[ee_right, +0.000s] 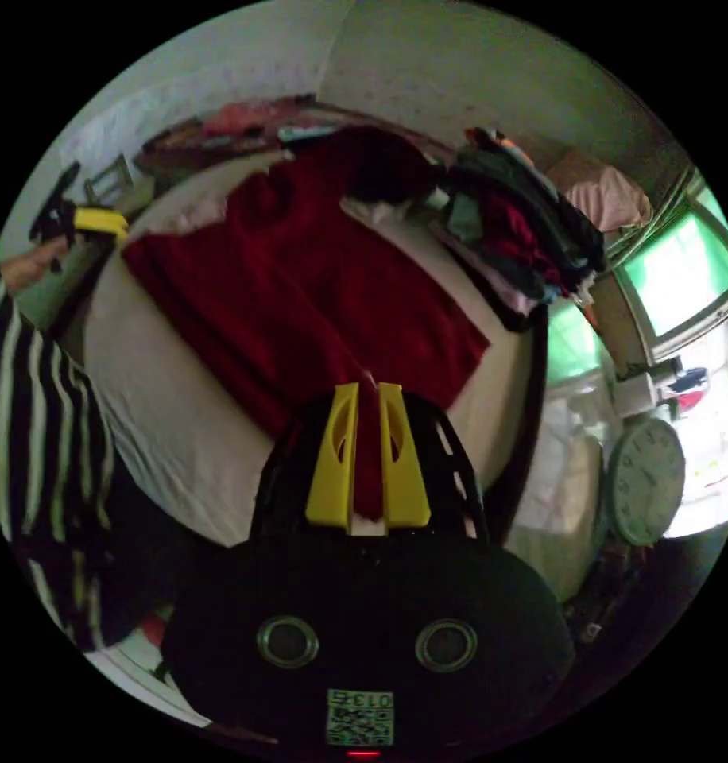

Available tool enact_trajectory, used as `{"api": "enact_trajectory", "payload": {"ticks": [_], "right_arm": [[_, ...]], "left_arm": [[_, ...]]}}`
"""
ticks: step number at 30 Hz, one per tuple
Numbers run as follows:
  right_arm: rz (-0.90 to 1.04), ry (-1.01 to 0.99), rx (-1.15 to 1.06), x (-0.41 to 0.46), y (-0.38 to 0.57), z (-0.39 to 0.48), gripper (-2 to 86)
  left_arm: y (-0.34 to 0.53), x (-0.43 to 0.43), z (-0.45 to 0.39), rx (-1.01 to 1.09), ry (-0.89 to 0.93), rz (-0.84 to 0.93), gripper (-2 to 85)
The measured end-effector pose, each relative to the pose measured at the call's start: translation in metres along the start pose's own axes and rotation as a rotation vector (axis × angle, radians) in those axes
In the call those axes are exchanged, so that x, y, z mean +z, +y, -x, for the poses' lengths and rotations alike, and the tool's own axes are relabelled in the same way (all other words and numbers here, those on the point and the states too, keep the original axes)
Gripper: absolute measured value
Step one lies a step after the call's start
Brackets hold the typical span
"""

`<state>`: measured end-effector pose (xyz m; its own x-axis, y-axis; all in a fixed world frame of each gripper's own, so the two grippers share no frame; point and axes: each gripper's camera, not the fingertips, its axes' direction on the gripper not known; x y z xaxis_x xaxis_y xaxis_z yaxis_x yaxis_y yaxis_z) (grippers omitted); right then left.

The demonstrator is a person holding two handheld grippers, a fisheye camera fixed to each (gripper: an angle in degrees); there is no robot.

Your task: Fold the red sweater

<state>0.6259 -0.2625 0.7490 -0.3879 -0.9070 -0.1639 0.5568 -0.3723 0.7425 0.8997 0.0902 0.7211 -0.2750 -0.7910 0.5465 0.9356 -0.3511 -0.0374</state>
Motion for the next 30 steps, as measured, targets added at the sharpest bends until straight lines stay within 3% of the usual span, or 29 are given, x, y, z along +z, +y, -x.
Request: {"api": "enact_trajectory", "payload": {"ticks": [5, 10, 12, 16, 20, 23, 30], "right_arm": [[-0.187, -0.247, -0.096, 0.023, -0.094, 0.031, 8.2], [-0.081, -0.365, -0.29, 0.077, -0.16, 0.079, 6.3], [0.089, -0.351, -0.349, 0.116, -0.171, 0.09, 2.6], [0.138, -0.369, -0.187, 0.151, -0.168, 0.064, 1.4], [-0.032, -0.531, 0.023, 0.137, -0.137, 0.015, 0.7], [-0.084, -0.377, 0.143, 0.108, -0.089, -0.028, 0.5], [0.207, 0.09, 0.294, 0.106, 0.06, -0.082, 0.3]], "left_arm": [[-0.023, 0.025, 0.003, 0.091, 0.052, 0.048, 8.5], [-0.036, 0.043, -0.016, 0.259, 0.057, 0.097, 5.8], [-0.036, 0.051, -0.019, 0.287, 0.036, 0.132, 2.8], [-0.033, 0.054, -0.018, 0.227, 0.003, 0.098, 1.0], [-0.027, 0.051, -0.011, 0.153, 0.057, 0.07, 0.4], [-0.021, 0.035, 0.0, 0.096, 0.019, 0.052, 0.0], [-0.054, 0.027, -0.001, 0.074, -0.015, -0.026, -0.2]]}}
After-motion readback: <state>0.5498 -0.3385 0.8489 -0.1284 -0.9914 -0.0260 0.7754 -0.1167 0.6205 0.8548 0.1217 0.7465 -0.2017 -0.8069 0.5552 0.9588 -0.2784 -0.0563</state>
